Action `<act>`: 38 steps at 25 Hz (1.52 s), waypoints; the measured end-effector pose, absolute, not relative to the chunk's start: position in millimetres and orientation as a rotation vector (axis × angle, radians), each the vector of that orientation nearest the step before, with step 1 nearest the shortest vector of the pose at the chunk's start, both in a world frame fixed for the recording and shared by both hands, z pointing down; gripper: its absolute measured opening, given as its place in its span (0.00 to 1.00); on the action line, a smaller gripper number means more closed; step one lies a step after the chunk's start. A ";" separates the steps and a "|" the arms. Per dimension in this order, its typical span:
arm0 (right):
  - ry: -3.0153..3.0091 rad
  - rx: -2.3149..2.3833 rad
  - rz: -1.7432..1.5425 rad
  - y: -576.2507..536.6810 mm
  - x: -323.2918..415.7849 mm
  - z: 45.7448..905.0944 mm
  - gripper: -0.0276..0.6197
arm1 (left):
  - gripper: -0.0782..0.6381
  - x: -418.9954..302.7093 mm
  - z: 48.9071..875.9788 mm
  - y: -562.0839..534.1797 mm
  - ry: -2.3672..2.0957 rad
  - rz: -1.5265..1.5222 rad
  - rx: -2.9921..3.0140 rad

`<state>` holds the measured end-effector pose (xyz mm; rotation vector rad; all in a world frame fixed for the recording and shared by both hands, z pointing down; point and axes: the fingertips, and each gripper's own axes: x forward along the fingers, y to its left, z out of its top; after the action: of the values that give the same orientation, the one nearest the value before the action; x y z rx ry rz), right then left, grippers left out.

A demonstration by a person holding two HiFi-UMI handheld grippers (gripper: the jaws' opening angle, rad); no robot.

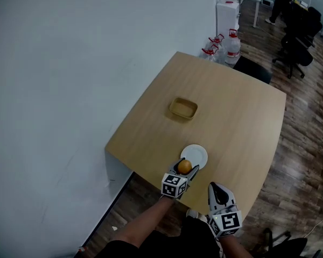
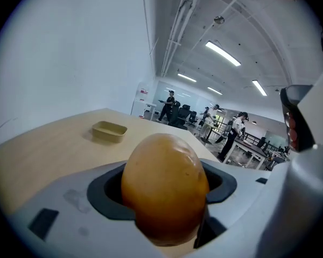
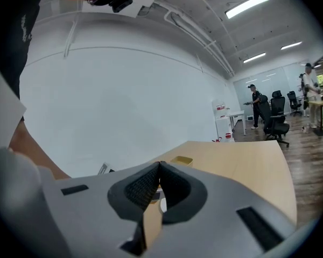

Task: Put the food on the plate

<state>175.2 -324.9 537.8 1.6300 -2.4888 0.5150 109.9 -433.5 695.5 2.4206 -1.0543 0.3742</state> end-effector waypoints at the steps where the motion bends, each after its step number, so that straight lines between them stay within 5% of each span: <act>1: -2.482 1.634 0.528 -325.4 178.8 540.8 0.14 | 0.54 111.5 702.3 -436.7 -1.050 0.393 2.417; 24: -2.276 1.605 0.615 -299.9 239.2 604.5 0.14 | 0.54 142.2 827.2 -482.8 -0.820 0.985 2.517; 38: -2.257 1.647 0.592 -299.1 242.4 595.4 0.14 | 0.54 136.3 811.9 -485.8 -0.894 0.876 2.495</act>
<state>242.4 -299.1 595.4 1.6475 -2.2571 0.5915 136.3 -485.8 811.9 2.4945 -0.8942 0.8761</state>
